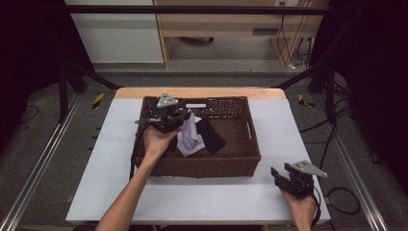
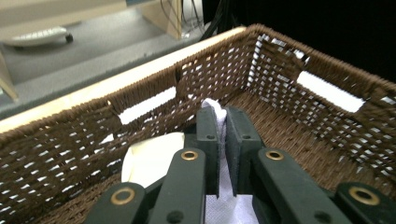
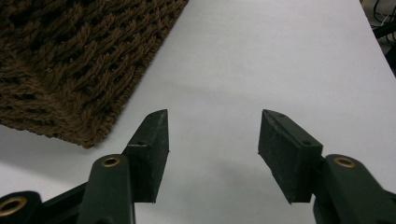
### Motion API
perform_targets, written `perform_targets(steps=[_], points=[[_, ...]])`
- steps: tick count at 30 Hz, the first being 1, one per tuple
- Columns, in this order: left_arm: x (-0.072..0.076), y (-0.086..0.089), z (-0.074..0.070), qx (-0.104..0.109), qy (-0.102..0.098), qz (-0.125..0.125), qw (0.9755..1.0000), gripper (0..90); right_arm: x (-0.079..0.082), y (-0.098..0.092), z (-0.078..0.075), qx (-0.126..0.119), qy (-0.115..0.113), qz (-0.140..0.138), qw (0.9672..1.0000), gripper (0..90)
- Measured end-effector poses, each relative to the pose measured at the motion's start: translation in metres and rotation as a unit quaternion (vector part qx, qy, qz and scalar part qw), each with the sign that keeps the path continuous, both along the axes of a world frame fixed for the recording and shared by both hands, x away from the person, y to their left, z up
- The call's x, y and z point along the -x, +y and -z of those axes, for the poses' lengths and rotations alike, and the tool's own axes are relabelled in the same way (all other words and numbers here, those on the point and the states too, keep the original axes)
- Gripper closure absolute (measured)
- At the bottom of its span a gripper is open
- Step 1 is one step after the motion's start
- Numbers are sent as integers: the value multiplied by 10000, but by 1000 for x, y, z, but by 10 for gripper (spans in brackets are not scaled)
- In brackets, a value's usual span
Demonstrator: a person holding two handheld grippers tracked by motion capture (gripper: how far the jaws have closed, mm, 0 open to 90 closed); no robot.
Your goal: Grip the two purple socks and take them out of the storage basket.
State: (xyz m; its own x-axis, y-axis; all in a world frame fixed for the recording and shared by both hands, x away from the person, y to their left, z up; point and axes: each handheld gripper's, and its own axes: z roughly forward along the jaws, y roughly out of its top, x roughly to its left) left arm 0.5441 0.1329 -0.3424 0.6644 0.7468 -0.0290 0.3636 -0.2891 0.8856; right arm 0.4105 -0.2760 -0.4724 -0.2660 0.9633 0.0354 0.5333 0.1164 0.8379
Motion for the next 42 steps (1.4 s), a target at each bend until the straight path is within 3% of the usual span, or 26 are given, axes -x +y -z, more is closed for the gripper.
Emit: perform_targets(steps=[3, 8, 18, 24, 32, 37, 42], points=[[8, 7, -6, 213, -114, 6, 9997, 837, 0, 0, 0, -3, 2, 17, 10000, 430], [24, 13, -19, 387, -403, 65, 9984, 837, 0, -1, 0, 23, -27, 20, 10000, 413], [54, 28, -38, 562, -766, 205, 9953, 837, 1, -1, 1, 11, -59, 57, 10000, 366], [67, 34, -46, 736, -870, 297, 9930, 837, 2, -1, 1, 28, -101, 107, 9999, 350], [85, 40, -58, 816, -1064, 423, 9901, 837, 2, -2, 1, 39, -132, 123, 9998, 335], [97, 42, -61, 823, -1099, 486, 9893, 837, 3, -3, 0, 44, -139, 126, 9998, 330], [107, 49, -62, 976, -1034, 590, 9881, 836, 3, -3, 0, 26, -143, 138, 9998, 329]])
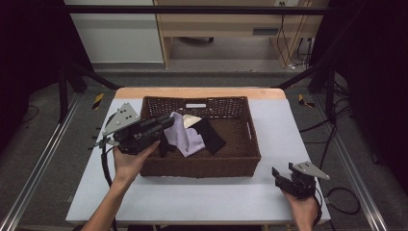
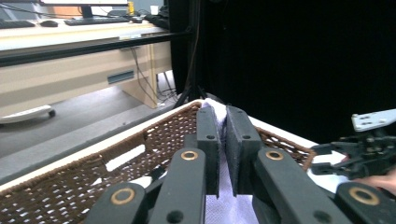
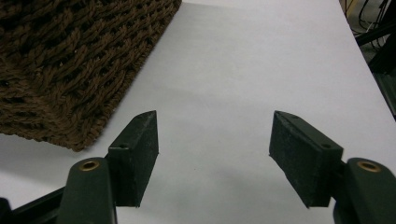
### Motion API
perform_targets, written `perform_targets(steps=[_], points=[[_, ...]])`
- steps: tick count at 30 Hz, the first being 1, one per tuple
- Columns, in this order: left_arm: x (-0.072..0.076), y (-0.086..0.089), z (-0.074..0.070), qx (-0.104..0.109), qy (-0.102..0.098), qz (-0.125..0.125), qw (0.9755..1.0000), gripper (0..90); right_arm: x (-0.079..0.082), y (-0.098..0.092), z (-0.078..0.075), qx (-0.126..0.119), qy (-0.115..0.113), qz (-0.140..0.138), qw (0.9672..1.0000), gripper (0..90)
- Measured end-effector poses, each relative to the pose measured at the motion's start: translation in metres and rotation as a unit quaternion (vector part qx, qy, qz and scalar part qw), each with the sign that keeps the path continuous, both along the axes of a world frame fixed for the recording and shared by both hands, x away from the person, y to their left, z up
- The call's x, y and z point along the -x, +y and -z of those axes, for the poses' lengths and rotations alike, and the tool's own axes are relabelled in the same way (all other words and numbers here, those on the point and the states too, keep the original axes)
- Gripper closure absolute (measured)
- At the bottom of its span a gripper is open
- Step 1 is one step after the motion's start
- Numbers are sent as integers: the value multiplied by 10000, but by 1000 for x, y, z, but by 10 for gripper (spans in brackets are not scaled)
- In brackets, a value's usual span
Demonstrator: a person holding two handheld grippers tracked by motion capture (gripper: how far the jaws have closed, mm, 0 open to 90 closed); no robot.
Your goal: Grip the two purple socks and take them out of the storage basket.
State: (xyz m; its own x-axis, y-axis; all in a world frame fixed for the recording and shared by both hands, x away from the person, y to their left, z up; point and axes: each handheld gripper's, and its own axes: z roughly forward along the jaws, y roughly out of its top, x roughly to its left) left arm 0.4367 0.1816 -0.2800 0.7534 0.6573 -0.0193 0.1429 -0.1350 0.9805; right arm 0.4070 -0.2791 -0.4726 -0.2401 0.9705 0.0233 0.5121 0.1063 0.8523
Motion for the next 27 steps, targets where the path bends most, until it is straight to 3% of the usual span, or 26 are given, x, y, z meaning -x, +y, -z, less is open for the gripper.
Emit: perform_targets(steps=[7, 14, 27], points=[[18, 12, -8, 151, -164, 73, 9997, 837, 0, 0, 0, 5, 10, 2, 10000, 331], [33, 16, -10, 125, -225, 189, 9995, 836, 1, 0, 0, 16, 2, 2, 10000, 334], [64, 18, 18, 9, -91, 463, 9989, 835, 2, -1, 1, 51, -29, 8, 10000, 329]])
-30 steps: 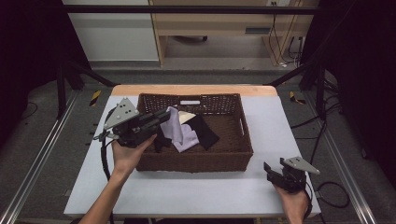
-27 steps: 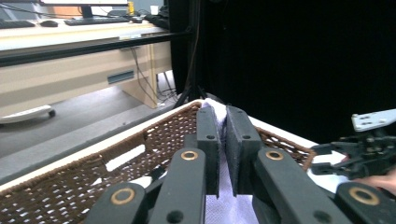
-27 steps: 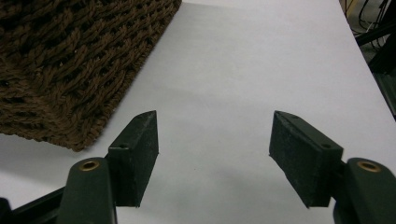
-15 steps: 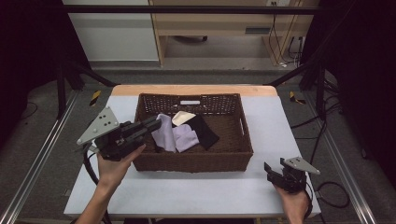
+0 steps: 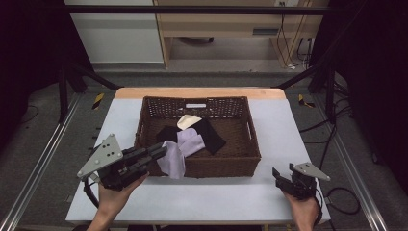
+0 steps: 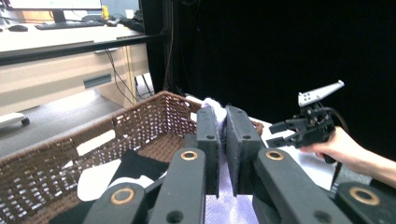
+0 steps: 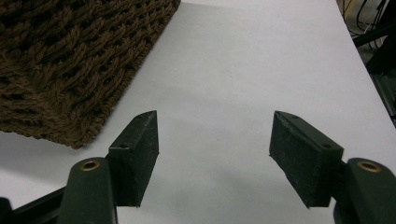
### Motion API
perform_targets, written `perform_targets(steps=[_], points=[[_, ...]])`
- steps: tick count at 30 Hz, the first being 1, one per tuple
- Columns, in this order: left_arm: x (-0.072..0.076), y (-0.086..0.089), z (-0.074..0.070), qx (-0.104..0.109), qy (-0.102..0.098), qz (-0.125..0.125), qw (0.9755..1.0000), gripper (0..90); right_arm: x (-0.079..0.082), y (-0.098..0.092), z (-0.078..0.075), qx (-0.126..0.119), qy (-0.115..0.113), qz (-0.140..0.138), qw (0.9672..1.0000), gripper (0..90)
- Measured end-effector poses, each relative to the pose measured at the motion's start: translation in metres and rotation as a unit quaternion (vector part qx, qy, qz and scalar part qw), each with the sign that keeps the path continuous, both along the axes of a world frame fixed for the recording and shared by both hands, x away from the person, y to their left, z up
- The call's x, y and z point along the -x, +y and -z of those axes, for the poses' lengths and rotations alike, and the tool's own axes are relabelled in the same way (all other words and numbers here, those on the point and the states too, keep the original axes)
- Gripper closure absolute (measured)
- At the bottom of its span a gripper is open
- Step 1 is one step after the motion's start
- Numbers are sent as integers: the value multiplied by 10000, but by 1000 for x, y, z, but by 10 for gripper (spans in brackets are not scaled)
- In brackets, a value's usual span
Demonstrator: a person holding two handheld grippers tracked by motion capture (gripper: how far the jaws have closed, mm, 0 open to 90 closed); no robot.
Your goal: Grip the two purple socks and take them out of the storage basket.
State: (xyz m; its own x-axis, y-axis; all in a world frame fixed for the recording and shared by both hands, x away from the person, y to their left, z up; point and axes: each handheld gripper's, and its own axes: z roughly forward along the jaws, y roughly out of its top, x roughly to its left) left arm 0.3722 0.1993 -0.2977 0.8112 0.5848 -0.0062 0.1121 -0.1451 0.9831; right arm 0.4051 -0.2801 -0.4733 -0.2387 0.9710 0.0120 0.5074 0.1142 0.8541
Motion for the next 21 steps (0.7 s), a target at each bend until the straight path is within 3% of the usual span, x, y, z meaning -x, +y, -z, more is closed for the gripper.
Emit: perform_targets(steps=[6, 10, 15, 21], points=[[8, -3, 20, -259, 181, 44, 9995, 835, 1, 1, 1, 28, -2, -21, 10000, 323], [8, -7, 41, -524, 469, 57, 9975, 834, 1, 2, 1, 60, -16, -65, 10000, 315], [5, -8, 65, -765, 804, 12, 9938, 834, 1, 1, 2, 63, -22, -75, 9999, 310], [2, -5, 97, -1016, 1206, -138, 9874, 833, 2, 0, 4, 106, -11, -94, 9999, 302]])
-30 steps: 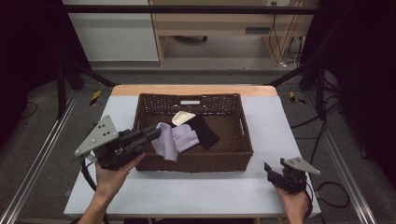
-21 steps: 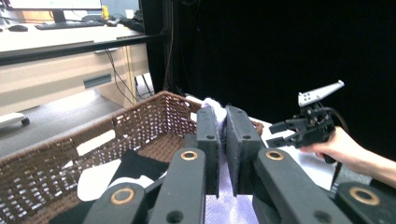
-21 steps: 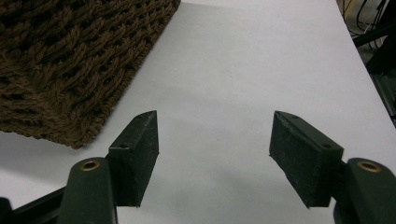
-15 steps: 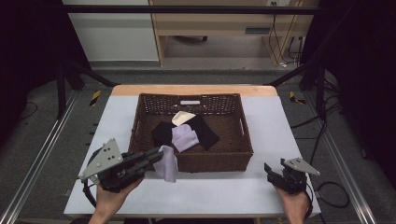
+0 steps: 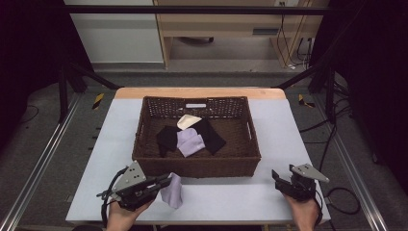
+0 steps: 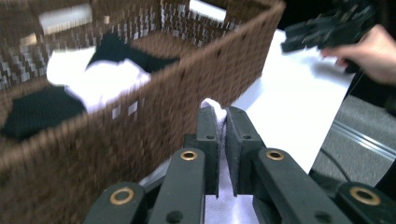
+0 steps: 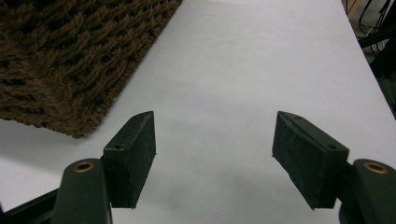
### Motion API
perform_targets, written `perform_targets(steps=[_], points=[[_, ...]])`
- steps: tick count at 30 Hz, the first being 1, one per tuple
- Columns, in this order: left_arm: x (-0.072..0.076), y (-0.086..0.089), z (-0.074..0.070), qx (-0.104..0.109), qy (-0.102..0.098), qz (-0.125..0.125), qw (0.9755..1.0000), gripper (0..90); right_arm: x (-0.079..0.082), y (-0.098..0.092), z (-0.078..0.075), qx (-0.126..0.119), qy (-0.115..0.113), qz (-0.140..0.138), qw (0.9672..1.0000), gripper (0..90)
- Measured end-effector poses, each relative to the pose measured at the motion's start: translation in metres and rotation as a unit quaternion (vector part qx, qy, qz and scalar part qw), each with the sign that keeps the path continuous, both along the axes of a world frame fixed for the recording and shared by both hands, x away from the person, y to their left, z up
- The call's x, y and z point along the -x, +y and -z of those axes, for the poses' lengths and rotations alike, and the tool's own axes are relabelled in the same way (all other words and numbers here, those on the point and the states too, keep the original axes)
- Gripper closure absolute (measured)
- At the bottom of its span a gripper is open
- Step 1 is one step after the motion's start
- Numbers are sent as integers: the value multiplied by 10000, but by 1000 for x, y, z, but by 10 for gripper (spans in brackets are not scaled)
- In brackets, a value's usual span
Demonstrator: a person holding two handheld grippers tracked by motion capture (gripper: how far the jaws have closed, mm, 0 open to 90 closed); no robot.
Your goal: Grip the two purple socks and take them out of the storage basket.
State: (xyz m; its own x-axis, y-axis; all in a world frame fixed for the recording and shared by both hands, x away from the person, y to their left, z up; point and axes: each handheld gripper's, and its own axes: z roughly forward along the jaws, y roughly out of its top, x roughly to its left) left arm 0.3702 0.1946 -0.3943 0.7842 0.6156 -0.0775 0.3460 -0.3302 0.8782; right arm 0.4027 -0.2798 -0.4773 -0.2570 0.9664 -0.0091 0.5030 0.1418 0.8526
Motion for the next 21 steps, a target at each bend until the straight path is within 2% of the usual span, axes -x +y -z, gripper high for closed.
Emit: perform_targets(steps=[1, 2, 5, 12, 15, 17, 21], points=[[0, 0, 0, 0, 0, 0, 10000, 833, 0, 0, 0, 0, 0, 0, 10000, 302], [-3, 0, 10, -123, 91, -59, 9999, 833, 0, 0, 1, 10, 36, -11, 10000, 300], [-10, 0, 25, -275, 282, -117, 9992, 833, -2, 0, 3, 43, 78, -4, 10000, 293], [-23, -2, 50, -588, 704, -221, 9955, 806, -2, 0, 4, 87, 115, -13, 9999, 288], [-27, -1, 54, -577, 912, -266, 9938, 658, -2, 1, 5, 120, 132, -25, 9998, 289], [-27, -1, 53, -565, 905, -369, 9936, 571, -2, 1, 5, 118, 153, -34, 9998, 289], [-25, 0, 49, -500, 860, -434, 9941, 483, -3, 0, 5, 117, 170, -44, 9998, 290]])
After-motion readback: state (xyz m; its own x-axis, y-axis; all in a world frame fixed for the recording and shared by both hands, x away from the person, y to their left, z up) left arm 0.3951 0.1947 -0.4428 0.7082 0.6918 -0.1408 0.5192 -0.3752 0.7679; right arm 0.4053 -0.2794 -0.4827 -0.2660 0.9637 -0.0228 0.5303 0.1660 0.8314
